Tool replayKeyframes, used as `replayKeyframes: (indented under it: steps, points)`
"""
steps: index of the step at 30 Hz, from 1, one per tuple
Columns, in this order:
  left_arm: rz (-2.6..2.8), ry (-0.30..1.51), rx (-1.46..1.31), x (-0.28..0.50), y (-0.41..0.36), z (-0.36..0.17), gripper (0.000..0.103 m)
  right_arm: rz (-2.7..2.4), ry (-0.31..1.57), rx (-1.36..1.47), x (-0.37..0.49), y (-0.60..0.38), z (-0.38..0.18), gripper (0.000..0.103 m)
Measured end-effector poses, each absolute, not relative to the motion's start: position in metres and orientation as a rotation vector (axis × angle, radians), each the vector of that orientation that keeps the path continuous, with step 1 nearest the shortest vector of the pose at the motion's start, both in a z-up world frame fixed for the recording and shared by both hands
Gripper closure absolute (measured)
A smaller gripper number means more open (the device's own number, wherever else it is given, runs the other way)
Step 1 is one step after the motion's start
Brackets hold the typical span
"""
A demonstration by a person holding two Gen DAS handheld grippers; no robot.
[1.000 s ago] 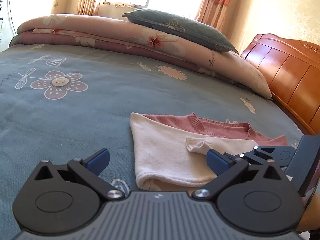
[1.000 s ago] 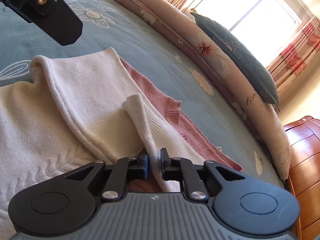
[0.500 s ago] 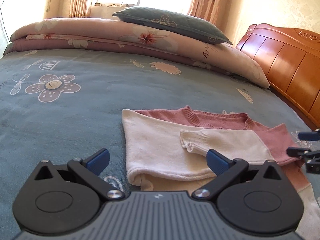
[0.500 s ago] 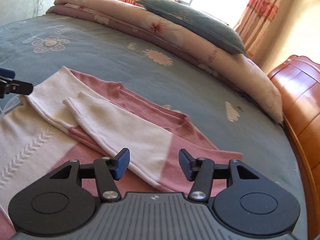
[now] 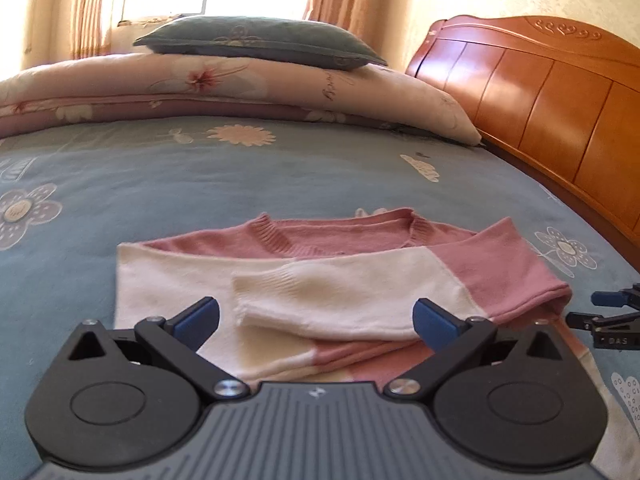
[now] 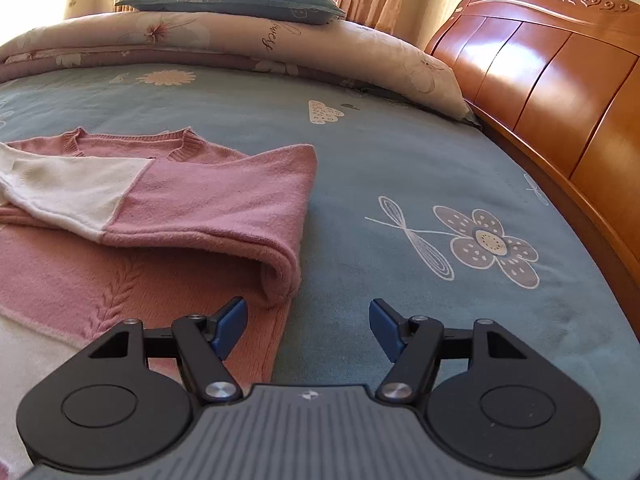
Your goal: Fold clothes
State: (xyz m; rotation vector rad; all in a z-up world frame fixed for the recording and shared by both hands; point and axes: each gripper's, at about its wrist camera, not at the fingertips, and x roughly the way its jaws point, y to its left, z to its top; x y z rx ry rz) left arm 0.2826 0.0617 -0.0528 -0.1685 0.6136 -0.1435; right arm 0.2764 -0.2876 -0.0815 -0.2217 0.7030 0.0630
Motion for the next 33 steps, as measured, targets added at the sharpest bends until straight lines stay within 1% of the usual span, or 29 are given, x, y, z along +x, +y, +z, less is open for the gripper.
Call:
replayKeyframes:
  steps: [8,10,12,13,15,16,20,22,23,24,26,27,29,33]
  points:
    - [-0.239,0.634,-0.137,0.331,-0.009,-0.055,0.001,0.068,0.627,-0.173,0.301,-0.296,-0.091,0.031]
    - [-0.219,0.662,-0.124,0.336,-0.013,-0.065,0.001,0.071,0.599,-0.200,0.300,-0.296,-0.092,0.031]
    - [-0.196,0.692,-0.111,0.340,-0.016,-0.075,0.001,0.039,0.613,-0.239,0.304,-0.298,-0.096,0.030]
    - [-0.185,0.706,-0.105,0.342,-0.017,-0.081,0.001,0.021,0.625,-0.253,0.307,-0.301,-0.100,0.029]
    - [-0.163,0.735,-0.092,0.346,-0.020,-0.091,0.001,0.009,0.627,-0.243,0.307,-0.310,-0.106,0.018]
    - [-0.162,0.731,-0.074,0.346,-0.022,-0.092,0.001,0.004,0.622,-0.236,0.306,-0.314,-0.108,0.016]
    - [-0.163,0.748,-0.035,0.346,-0.025,-0.090,0.001,0.009,0.642,-0.195,0.300,-0.318,-0.100,0.016]
    - [-0.167,0.754,-0.035,0.348,-0.023,-0.089,0.001,0.037,0.639,-0.183,0.291,-0.319,-0.088,0.020]
    - [-0.169,0.756,-0.035,0.348,-0.023,-0.089,0.001,0.057,0.626,-0.176,0.285,-0.320,-0.082,0.033]
    - [-0.171,0.758,-0.034,0.348,-0.022,-0.089,0.001,0.084,0.610,-0.164,0.279,-0.322,-0.075,0.042]
    - [-0.168,0.762,-0.030,0.348,-0.024,-0.088,0.001,0.130,0.585,-0.156,0.280,-0.321,-0.066,0.088]
    - [-0.169,0.769,-0.027,0.349,-0.026,-0.086,0.001,0.153,0.573,-0.152,0.280,-0.320,-0.062,0.091]
    - [-0.188,0.773,-0.034,0.349,-0.029,-0.078,0.001,0.229,0.560,-0.142,0.293,-0.313,-0.060,0.091]
    - [-0.276,0.768,-0.090,0.354,-0.040,-0.050,0.001,0.270,0.683,-0.135,0.328,-0.299,-0.094,0.091]
